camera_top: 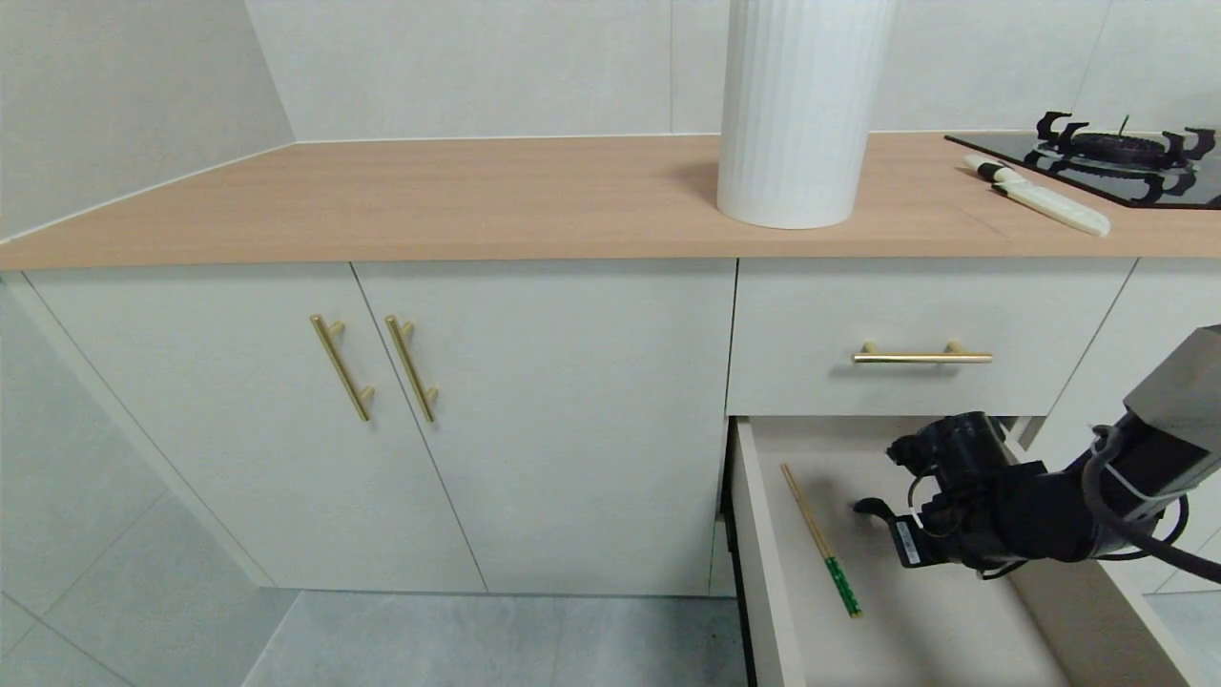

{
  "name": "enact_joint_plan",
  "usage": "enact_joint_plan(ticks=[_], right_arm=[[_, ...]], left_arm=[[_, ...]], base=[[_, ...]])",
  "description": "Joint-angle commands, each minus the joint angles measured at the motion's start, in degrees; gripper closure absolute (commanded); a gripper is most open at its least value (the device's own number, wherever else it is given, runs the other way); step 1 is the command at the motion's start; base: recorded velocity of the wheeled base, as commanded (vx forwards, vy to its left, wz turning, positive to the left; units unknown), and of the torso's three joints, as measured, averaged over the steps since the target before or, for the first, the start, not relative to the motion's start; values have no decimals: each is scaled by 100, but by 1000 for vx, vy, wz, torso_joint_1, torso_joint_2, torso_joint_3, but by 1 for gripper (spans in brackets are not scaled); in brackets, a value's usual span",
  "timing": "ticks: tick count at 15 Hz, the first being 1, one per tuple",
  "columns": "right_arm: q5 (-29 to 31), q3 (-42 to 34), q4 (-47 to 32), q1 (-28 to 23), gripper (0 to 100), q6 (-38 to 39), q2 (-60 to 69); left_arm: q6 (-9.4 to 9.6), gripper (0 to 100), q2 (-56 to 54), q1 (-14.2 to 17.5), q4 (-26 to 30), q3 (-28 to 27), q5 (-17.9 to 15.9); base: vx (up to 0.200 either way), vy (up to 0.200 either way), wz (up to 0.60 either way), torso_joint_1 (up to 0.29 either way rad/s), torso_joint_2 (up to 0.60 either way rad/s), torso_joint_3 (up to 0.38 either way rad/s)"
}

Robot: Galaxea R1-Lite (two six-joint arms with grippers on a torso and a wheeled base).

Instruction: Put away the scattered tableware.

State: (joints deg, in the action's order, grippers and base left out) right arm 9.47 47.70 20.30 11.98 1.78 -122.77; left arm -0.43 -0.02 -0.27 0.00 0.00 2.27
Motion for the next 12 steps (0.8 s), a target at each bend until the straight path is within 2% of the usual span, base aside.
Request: enact_joint_plan(ticks=[1, 11, 12], right_arm=[[2, 2, 1, 32, 100, -2, -230], [125, 37, 18, 111, 100, 7, -537], [134, 37, 18, 111, 0, 7, -537]], left_arm=[[-1, 0, 2, 0, 0, 0, 2], [-1, 0, 2, 0, 0, 0, 2], [-1, 0, 2, 0, 0, 0, 2]], base=[[0, 0, 0, 0, 0, 0], [0, 0, 0, 0, 0, 0], [0, 0, 0, 0, 0, 0]])
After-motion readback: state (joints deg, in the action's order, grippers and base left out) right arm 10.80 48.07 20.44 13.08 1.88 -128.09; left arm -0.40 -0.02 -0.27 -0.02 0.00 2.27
